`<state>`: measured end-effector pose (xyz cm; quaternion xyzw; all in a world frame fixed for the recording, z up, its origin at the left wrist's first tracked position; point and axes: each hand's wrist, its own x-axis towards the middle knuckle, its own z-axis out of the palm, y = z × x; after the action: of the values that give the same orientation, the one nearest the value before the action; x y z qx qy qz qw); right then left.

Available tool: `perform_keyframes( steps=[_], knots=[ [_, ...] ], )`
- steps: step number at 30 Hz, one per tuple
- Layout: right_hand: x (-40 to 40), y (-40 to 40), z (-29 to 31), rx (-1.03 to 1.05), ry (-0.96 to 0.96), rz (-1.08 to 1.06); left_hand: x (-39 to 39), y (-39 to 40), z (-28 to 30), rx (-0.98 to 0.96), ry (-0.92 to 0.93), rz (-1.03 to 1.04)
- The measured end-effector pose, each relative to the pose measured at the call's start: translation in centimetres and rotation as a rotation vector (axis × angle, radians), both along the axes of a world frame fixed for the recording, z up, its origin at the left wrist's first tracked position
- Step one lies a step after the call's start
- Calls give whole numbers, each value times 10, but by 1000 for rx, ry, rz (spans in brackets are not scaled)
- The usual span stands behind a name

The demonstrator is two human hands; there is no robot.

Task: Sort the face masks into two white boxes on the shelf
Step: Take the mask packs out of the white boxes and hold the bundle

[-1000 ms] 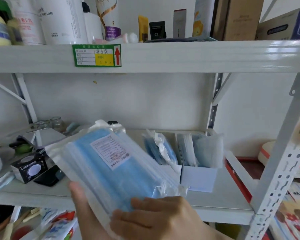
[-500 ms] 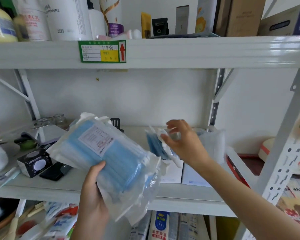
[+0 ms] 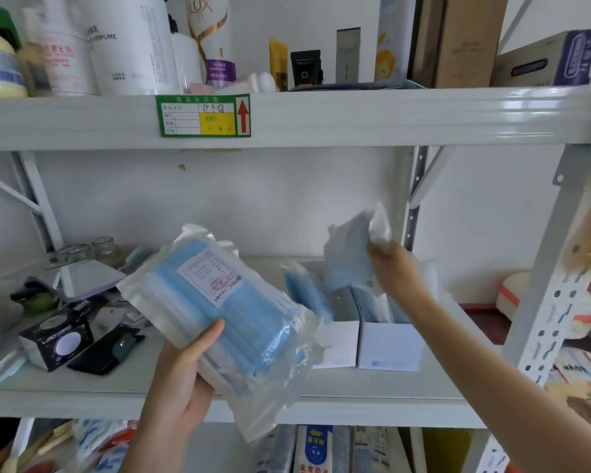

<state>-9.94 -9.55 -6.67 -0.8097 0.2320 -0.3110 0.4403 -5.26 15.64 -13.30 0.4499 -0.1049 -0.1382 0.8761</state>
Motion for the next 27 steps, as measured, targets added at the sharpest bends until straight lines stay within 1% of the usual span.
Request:
perform_keyframes(
  steps=[3, 4, 5, 6, 8, 9, 10, 11, 12, 13, 15, 18, 19, 21, 23, 25, 27],
  knots=[
    [-18, 13, 7, 35, -245, 55, -4, -2, 1, 38, -19, -10],
    [-24, 21, 7, 8, -304, 86, -5, -4, 2, 48, -27, -23],
    [-30, 27, 4, -73, -345, 125, -4, -5, 0, 37, -38, -42],
    [-36, 35, 2, -206, -370, 193, -4, -6, -2, 32, -48, -53],
    [-44, 48, -5, -545, -389, 391, -6, -6, 0, 35, -59, -35],
    [-44, 52, -10, -742, -370, 488, -5, -6, -1, 12, -60, -31],
    [-41, 54, -19, -1015, -356, 547, -6, -5, -2, -8, -62, -28],
    [-37, 55, -28, -1277, -339, 553, -4, -4, -6, -30, -60, -34],
    [-34, 60, -35, -1435, -322, 530, -4, -3, -7, -21, -51, -28],
    [-32, 65, -40, -1462, -311, 529, -4, -2, -10, 13, -54, -16],
    [-29, 71, -48, -1357, -302, 591, -1, 1, -11, 23, -69, -12],
    [-24, 71, -52, -1298, -283, 616, 5, 0, -13, -120, -23, -172],
    [-24, 70, -51, -1290, -273, 602, 4, -1, -12, -145, -5, -182],
    [-26, 64, -49, -1211, -278, 551, 6, -3, -13, -100, 29, -96],
    [-30, 54, -41, -1039, -371, 429, 6, -4, -12, -36, 48, -44],
    [-35, 44, -29, -798, -464, 257, 5, -1, -11, -22, 71, -19],
    [-36, 32, -21, -545, -481, 81, 5, 4, -14, -22, 94, -7]
  ],
)
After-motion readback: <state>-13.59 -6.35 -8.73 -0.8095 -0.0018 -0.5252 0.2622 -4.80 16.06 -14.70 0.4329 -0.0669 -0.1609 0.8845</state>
